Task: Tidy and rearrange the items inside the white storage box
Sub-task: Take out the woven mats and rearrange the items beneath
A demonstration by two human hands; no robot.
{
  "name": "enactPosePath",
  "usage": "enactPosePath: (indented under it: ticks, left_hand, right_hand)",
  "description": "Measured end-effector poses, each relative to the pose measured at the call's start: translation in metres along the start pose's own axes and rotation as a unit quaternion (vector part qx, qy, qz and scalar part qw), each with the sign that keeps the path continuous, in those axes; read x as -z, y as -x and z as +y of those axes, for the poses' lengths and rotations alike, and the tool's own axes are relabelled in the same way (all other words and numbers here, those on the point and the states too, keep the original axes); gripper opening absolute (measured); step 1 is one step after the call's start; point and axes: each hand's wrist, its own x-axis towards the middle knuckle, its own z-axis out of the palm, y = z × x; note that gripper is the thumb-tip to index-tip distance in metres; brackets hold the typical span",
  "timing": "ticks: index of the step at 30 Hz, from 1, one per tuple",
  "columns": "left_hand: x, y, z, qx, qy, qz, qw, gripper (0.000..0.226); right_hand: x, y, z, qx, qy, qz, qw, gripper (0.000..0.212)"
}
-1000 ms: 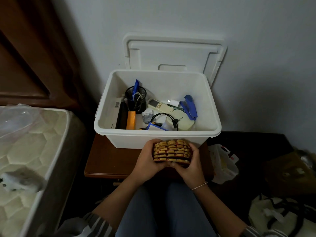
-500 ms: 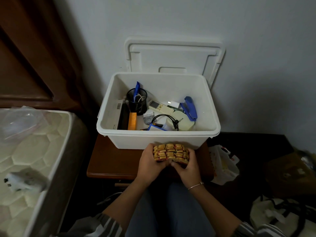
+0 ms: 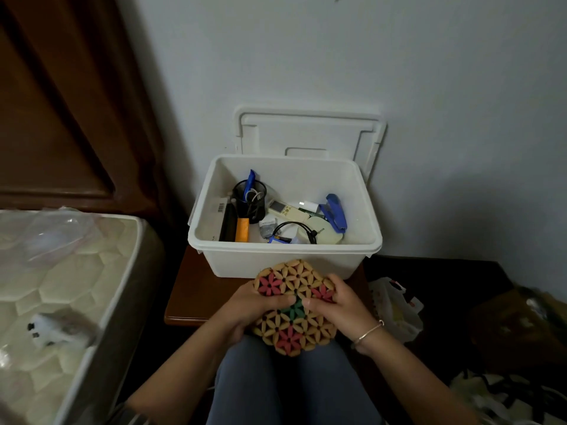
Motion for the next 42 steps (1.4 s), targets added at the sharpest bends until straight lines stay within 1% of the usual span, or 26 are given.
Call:
enactPosePath:
  ticks: [2, 4, 7, 9, 12, 14, 15, 16, 17, 18, 19, 20, 21, 22, 23, 25, 26, 27, 28, 31, 33, 37, 42]
  left_hand:
    - [0.008, 0.022, 0.007, 0.008, 0.005, -0.045, 0.999, 0.05]
    - [0.017, 0.042, 0.006, 0.026, 0.059, -0.09, 0.994, 0.047]
    - [0.024, 0.065, -0.004, 0.013, 0.148, -0.146, 0.978, 0.056]
    - [0.021, 0.072, -0.012, 0.001, 0.158, -0.146, 0.977, 0.066]
    - [0.015, 0.077, -0.018, -0.018, 0.131, -0.096, 0.987, 0.071]
    - [0.016, 0.082, -0.019, -0.028, 0.133, -0.077, 0.988, 0.07]
    - [0.018, 0.085, -0.019, -0.034, 0.143, -0.073, 0.986, 0.07]
    - [0.021, 0.087, -0.019, -0.04, 0.155, -0.073, 0.984, 0.069]
    - [0.023, 0.09, -0.017, -0.047, 0.166, -0.073, 0.982, 0.068]
    - [0.026, 0.093, -0.016, -0.054, 0.177, -0.067, 0.98, 0.067]
    - [0.03, 0.095, -0.014, -0.061, 0.187, -0.057, 0.979, 0.066]
    - [0.033, 0.097, -0.014, -0.071, 0.194, -0.046, 0.977, 0.064]
    - [0.037, 0.098, -0.013, -0.082, 0.197, -0.038, 0.976, 0.063]
    - [0.042, 0.1, -0.012, -0.091, 0.199, -0.031, 0.975, 0.063]
    - [0.046, 0.102, -0.012, -0.097, 0.204, -0.024, 0.974, 0.063]
    - [0.054, 0.105, -0.011, -0.105, 0.219, -0.014, 0.97, 0.066]
    - [0.057, 0.107, -0.012, -0.109, 0.225, -0.01, 0.968, 0.067]
    - [0.06, 0.108, -0.013, -0.111, 0.231, -0.006, 0.966, 0.069]
    - [0.064, 0.11, -0.015, -0.113, 0.238, -0.001, 0.965, 0.07]
    - [0.074, 0.115, -0.019, -0.121, 0.249, 0.014, 0.961, 0.074]
    - [0.079, 0.118, -0.02, -0.125, 0.262, 0.019, 0.957, 0.075]
    - [0.085, 0.121, -0.019, -0.134, 0.27, 0.024, 0.953, 0.081]
    - [0.088, 0.118, -0.013, -0.146, 0.274, 0.017, 0.951, 0.079]
  right_hand:
    - [-0.003, 0.012, -0.015, -0.03, -0.015, -0.014, 0.999, 0.037]
    - [-0.003, 0.023, -0.027, -0.056, -0.047, -0.035, 0.997, 0.042]
    - [-0.004, 0.034, -0.04, -0.07, -0.094, -0.072, 0.991, 0.05]
    - [-0.01, 0.037, -0.044, -0.071, -0.083, -0.071, 0.991, 0.045]
    - [-0.02, 0.037, -0.046, -0.089, -0.056, -0.065, 0.992, 0.038]
    - [-0.022, 0.038, -0.048, -0.091, -0.025, -0.098, 0.991, 0.035]
    - [-0.022, 0.038, -0.052, -0.083, 0.013, -0.118, 0.989, 0.036]
    - [-0.021, 0.036, -0.056, -0.065, 0.078, -0.124, 0.987, 0.041]
    - [-0.019, 0.03, -0.059, -0.033, 0.165, -0.101, 0.981, 0.046]
    - [-0.016, 0.021, -0.062, 0.019, 0.263, -0.045, 0.964, 0.048]
    - [-0.012, 0.012, -0.066, 0.089, 0.354, 0.034, 0.93, 0.049]
    - [-0.009, 0.002, -0.07, 0.164, 0.421, 0.1, 0.886, 0.047]
    - [-0.006, -0.008, -0.072, 0.215, 0.472, 0.13, 0.845, 0.045]
    - [-0.004, -0.018, -0.074, 0.237, 0.514, 0.13, 0.814, 0.044]
    - [-0.004, -0.029, -0.073, 0.234, 0.556, 0.11, 0.79, 0.043]
    - [-0.006, -0.049, -0.065, 0.186, 0.636, 0.059, 0.746, 0.041]
    - [-0.007, -0.057, -0.061, 0.168, 0.663, 0.048, 0.728, 0.04]
    - [-0.007, -0.063, -0.057, 0.164, 0.674, 0.048, 0.719, 0.038]
    - [-0.007, -0.069, -0.055, 0.168, 0.671, 0.055, 0.72, 0.036]
    - [-0.002, -0.078, -0.051, 0.191, 0.639, 0.058, 0.743, 0.031]
    - [0.0, -0.079, -0.047, 0.209, 0.624, 0.056, 0.751, 0.028]
    - [0.001, -0.065, -0.043, 0.226, 0.608, 0.03, 0.761, 0.027]
    - [0.007, -0.024, -0.04, 0.237, 0.611, 0.01, 0.756, 0.025]
